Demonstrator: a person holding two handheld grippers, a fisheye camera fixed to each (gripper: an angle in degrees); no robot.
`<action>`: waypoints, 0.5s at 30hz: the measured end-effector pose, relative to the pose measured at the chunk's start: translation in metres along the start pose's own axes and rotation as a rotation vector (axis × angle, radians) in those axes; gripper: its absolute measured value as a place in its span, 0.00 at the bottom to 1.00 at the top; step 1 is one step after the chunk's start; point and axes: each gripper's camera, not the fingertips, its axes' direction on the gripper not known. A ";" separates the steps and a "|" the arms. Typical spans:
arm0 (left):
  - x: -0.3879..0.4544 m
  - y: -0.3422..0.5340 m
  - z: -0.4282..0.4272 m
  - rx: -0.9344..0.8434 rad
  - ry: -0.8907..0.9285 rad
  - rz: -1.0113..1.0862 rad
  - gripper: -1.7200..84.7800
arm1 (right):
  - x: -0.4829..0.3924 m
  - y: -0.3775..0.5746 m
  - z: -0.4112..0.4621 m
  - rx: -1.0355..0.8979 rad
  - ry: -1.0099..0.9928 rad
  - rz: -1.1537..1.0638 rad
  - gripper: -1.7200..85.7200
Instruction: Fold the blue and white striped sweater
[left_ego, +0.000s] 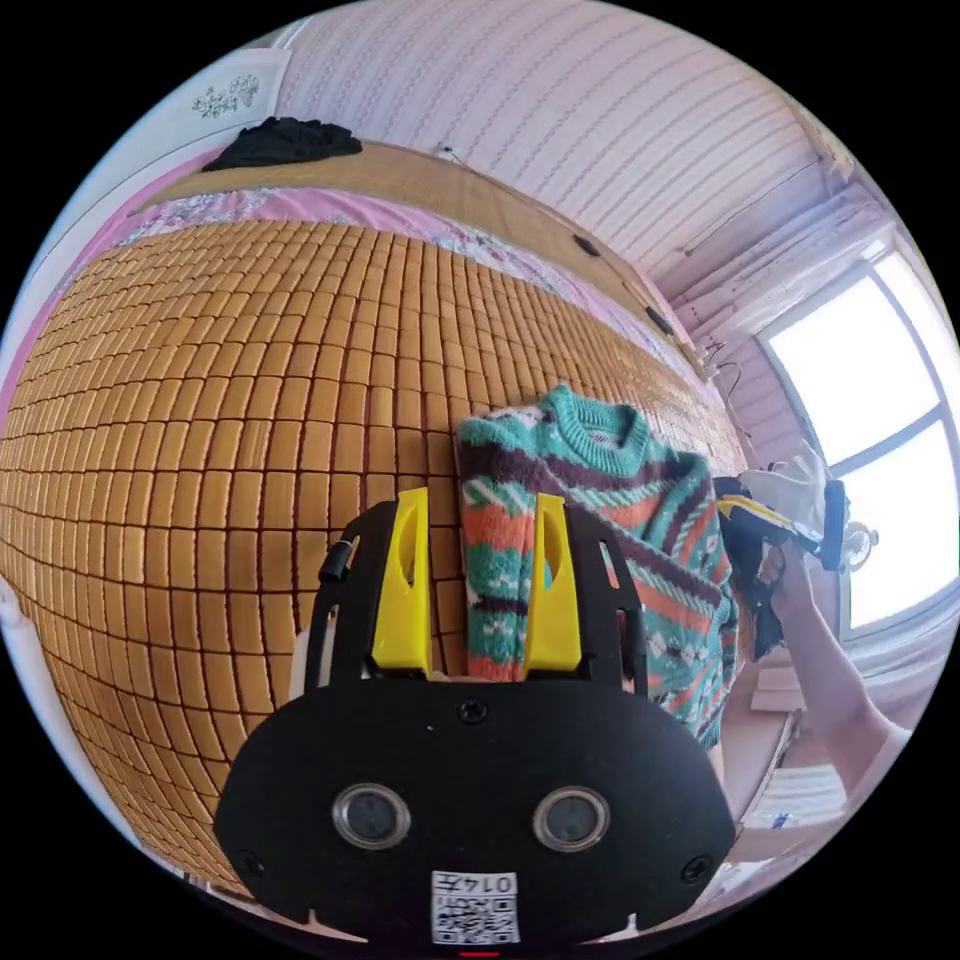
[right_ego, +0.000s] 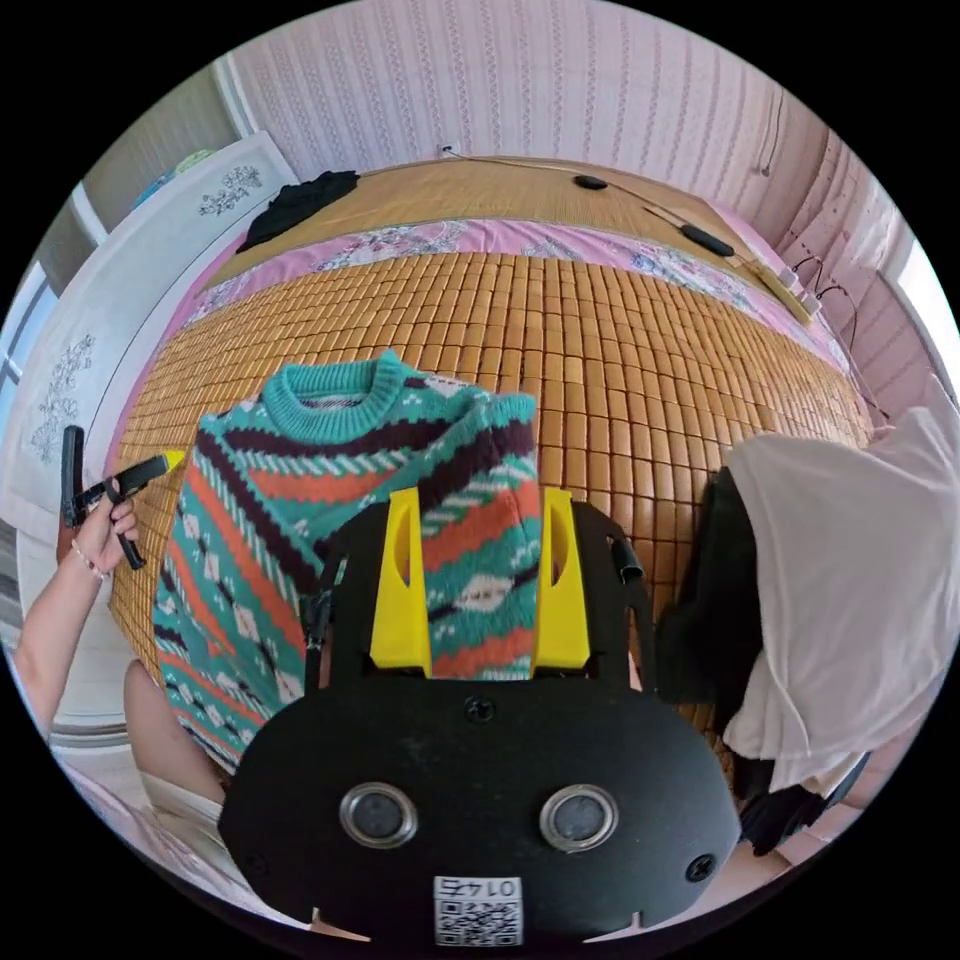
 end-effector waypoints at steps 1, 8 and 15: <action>0.001 -0.007 0.008 -0.047 -0.032 0.007 0.15 | 0.010 -0.008 0.007 -0.041 -0.025 0.032 0.18; -0.008 -0.039 -0.021 -0.004 0.092 0.030 0.07 | 0.095 0.001 -0.065 0.106 -0.369 0.168 0.07; 0.033 -0.021 -0.117 0.206 0.127 0.350 0.07 | 0.079 0.105 -0.203 0.320 -0.420 -0.203 0.06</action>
